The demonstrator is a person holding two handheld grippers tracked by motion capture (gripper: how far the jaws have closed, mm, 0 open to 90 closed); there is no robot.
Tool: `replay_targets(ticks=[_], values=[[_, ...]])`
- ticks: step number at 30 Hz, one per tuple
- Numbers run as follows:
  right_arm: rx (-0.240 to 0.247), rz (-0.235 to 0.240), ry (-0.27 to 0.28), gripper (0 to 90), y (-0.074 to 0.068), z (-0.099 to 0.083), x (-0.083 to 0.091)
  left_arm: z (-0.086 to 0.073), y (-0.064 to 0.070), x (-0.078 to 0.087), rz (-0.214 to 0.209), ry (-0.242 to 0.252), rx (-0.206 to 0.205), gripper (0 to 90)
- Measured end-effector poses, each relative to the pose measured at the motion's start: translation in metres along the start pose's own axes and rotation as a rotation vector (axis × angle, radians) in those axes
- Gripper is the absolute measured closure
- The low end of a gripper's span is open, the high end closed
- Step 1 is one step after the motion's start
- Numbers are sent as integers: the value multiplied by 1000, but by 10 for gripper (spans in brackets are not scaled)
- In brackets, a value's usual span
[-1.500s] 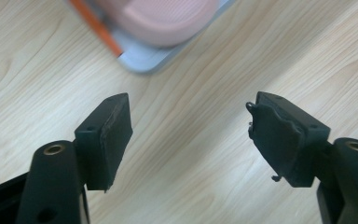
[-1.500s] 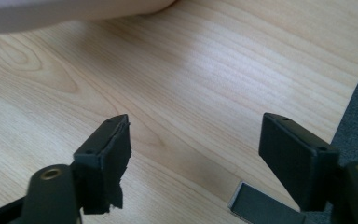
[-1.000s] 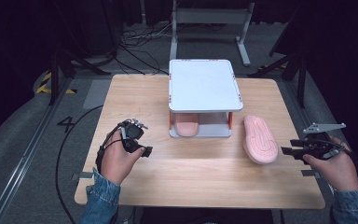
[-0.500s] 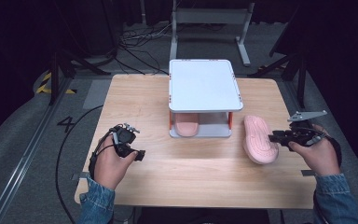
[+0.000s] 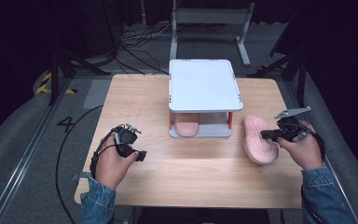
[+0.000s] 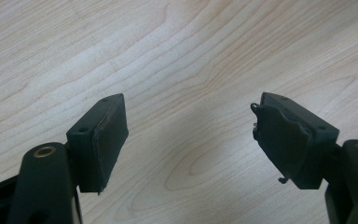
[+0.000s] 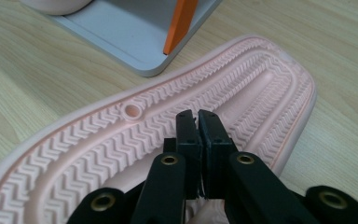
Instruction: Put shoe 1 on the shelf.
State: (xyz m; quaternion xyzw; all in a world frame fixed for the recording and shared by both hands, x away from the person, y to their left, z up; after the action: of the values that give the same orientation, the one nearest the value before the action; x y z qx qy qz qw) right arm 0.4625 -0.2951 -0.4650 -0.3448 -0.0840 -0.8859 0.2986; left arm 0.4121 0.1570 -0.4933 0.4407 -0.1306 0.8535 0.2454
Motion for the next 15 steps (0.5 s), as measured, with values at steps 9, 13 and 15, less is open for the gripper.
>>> replay_targets(ticks=[9,13,15], values=[[-25,-41,-4,878,15,-12,8,7,4,-6,-14,2,-15,257],[-63,-74,-3,881,26,-23,16,12,7,-11,-24,-1,-29,257],[-73,-85,0,880,31,-27,18,15,8,-13,-30,1,-33,257]])
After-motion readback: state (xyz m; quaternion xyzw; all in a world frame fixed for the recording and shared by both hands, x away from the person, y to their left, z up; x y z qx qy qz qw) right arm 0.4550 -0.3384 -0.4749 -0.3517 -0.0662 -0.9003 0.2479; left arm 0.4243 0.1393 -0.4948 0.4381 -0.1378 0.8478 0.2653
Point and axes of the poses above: each handheld gripper's, and its own axes: x roughly backward along the jaws, z roughly out of its top, y roughly to its right, the point moved 10 cm from there along -x, roughly forward along the jaws, and after that the axes turned 10 degrees about y, right-handed, at the moved point
